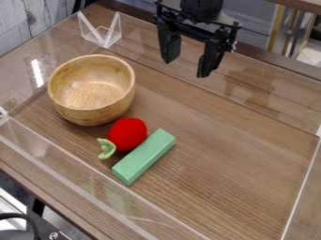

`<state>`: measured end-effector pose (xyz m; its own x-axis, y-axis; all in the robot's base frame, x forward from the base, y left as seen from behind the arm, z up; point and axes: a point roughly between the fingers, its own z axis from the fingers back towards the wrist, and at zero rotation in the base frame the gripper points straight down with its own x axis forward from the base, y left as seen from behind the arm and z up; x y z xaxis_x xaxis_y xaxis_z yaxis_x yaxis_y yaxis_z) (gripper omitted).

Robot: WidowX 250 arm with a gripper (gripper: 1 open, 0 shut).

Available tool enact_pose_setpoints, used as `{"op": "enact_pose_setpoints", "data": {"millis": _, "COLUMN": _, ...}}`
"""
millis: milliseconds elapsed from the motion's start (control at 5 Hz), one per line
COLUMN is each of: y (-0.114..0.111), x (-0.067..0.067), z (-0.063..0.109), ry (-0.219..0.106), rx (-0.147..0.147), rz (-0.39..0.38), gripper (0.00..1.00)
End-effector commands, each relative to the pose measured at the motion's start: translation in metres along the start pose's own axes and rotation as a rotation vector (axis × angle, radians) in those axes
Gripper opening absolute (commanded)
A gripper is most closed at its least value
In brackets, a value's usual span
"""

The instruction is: Put the green stick in the brown bowl

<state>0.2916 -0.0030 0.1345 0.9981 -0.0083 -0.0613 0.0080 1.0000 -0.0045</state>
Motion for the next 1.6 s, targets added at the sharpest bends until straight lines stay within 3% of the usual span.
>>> {"op": "enact_pose_setpoints", "data": {"millis": 0, "y": -0.006, "x": -0.014, "z": -0.005, "ry": 0.012, "rx": 0.003, "rz": -0.088, "gripper": 0.0}}
{"op": "enact_pose_setpoints", "data": {"millis": 200, "y": 0.001, "x": -0.04, "z": -0.016, "ry": 0.014, "rx": 0.019, "rz": -0.158, "gripper": 1.0}}
{"op": "enact_pose_setpoints", "data": {"millis": 400, "y": 0.008, "x": -0.06, "z": -0.021, "ry": -0.001, "rx": 0.04, "rz": -0.2, "gripper": 1.0}}
{"op": "enact_pose_setpoints", "data": {"millis": 600, "y": 0.005, "x": -0.085, "z": -0.029, "ry": -0.025, "rx": 0.047, "rz": -0.249, "gripper": 1.0}}
{"op": "enact_pose_setpoints", "data": {"millis": 800, "y": 0.003, "x": -0.098, "z": -0.045, "ry": -0.046, "rx": 0.041, "rz": -0.269, "gripper": 1.0}}
{"op": "enact_pose_setpoints", "data": {"millis": 1400, "y": 0.014, "x": -0.078, "z": -0.096, "ry": -0.138, "rx": 0.039, "rz": -0.295, "gripper": 1.0}}
